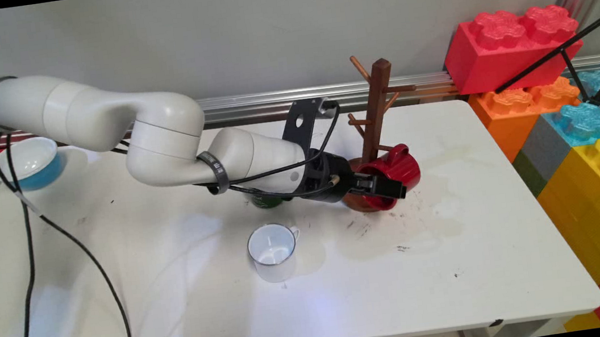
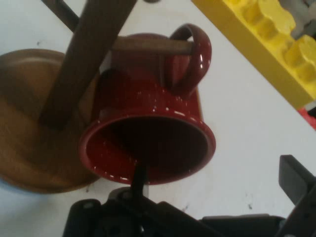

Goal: Pick up the red mug from the rack

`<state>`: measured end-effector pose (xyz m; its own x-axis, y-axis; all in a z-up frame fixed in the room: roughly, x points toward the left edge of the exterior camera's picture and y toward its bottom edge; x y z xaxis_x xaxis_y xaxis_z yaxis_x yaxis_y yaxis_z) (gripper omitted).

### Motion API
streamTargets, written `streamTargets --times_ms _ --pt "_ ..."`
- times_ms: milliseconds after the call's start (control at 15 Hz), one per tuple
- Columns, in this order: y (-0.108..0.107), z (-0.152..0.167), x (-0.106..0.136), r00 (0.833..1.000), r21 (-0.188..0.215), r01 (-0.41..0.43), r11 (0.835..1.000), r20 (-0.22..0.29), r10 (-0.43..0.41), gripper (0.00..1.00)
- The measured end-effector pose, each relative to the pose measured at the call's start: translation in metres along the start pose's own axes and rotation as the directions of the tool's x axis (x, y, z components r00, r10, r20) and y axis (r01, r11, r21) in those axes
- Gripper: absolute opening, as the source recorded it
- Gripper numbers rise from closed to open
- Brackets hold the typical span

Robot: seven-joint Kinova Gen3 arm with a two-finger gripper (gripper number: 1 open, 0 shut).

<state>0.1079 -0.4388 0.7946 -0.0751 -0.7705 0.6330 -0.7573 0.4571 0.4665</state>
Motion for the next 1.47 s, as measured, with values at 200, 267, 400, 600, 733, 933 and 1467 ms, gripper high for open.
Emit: streamTargets --times_ms 200,267,400,600,733,933,1467 --pt "0.001 0.003 0.000 0.999 0.010 0.030 1.000 -0.017 -0.030 1.00" --pt "0.002 0.004 0.000 0.999 0.014 0.042 0.999 -0.022 -0.042 1.00" --pt "0.005 0.007 0.000 0.997 0.020 0.071 0.997 -0.033 -0.070 1.00" --pt "0.010 0.011 -0.001 0.994 0.017 0.100 0.995 -0.040 -0.099 1.00" --pt "0.013 0.016 -0.001 0.991 0.013 0.123 0.992 -0.049 -0.122 1.00" --pt "0.015 0.021 -0.001 0.988 0.009 0.142 0.990 -0.061 -0.142 1.00" --pt "0.016 0.036 -0.003 0.982 -0.006 0.165 0.986 -0.087 -0.165 1.00"
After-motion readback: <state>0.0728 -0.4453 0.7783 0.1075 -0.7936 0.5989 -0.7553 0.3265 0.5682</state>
